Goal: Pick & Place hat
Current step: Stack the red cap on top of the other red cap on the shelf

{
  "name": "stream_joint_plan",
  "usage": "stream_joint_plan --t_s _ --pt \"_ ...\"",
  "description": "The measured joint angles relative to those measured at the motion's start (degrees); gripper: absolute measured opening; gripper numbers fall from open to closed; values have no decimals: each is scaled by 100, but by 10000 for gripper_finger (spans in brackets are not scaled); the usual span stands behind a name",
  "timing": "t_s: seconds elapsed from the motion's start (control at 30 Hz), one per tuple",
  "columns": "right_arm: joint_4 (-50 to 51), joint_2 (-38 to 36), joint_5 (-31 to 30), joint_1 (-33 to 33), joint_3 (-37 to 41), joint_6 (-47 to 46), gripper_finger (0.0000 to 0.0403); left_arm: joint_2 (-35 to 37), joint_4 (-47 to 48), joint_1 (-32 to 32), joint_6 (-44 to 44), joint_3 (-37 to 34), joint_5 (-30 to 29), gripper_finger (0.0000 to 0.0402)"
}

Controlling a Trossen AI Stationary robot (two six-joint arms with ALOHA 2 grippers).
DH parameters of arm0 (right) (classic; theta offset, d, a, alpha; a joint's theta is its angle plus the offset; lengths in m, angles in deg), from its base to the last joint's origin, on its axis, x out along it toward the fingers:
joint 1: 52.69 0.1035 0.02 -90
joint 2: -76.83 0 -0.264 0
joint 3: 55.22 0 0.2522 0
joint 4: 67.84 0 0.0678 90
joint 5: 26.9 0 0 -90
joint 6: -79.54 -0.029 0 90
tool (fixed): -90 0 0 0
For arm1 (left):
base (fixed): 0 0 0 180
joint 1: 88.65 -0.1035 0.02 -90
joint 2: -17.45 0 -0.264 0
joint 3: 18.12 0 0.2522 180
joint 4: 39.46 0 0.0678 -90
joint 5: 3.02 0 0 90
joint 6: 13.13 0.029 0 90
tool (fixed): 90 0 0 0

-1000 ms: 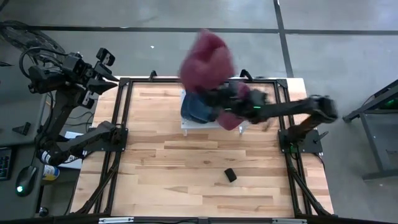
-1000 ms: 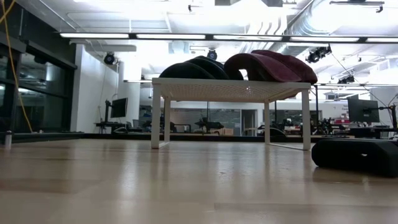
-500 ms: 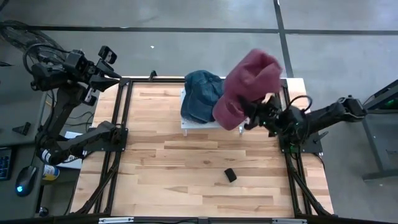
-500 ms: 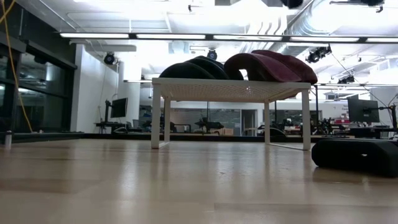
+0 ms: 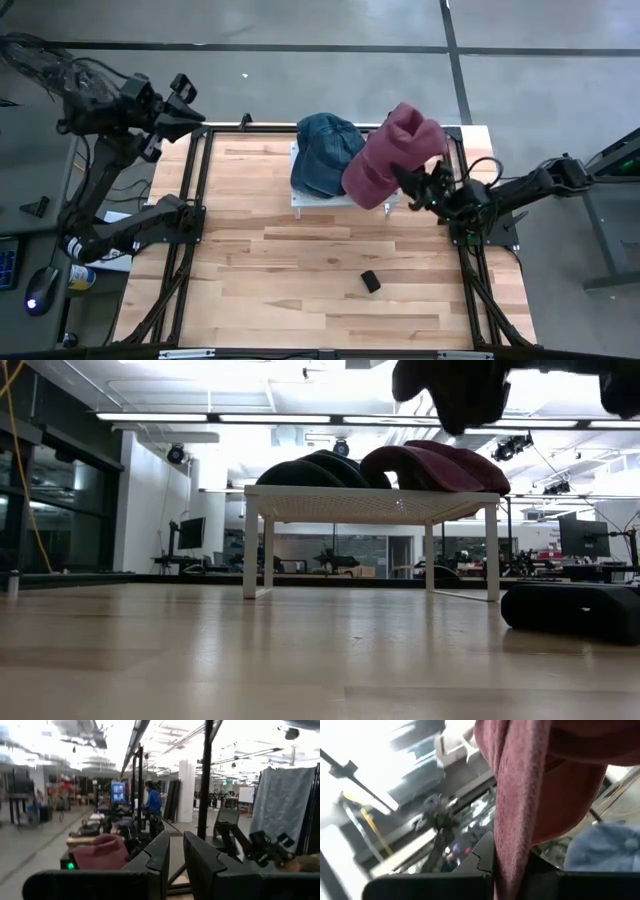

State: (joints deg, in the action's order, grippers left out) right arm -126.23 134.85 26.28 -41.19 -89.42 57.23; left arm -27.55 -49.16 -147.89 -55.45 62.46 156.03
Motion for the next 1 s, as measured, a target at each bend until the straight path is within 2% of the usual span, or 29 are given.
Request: stream_joint_plan --t_s 0.3,0.7,1.0 --pt "-252 11 572 -62 621 -244 4 -351 555 153 0 -7 -66 53" --pt "-95 8 995 -446 814 -558 4 -1342 547 2041 546 2 -676 53" --pt "130 8 1087 -513 814 -752 4 -2327 565 3019 1124 2 -1424 53"
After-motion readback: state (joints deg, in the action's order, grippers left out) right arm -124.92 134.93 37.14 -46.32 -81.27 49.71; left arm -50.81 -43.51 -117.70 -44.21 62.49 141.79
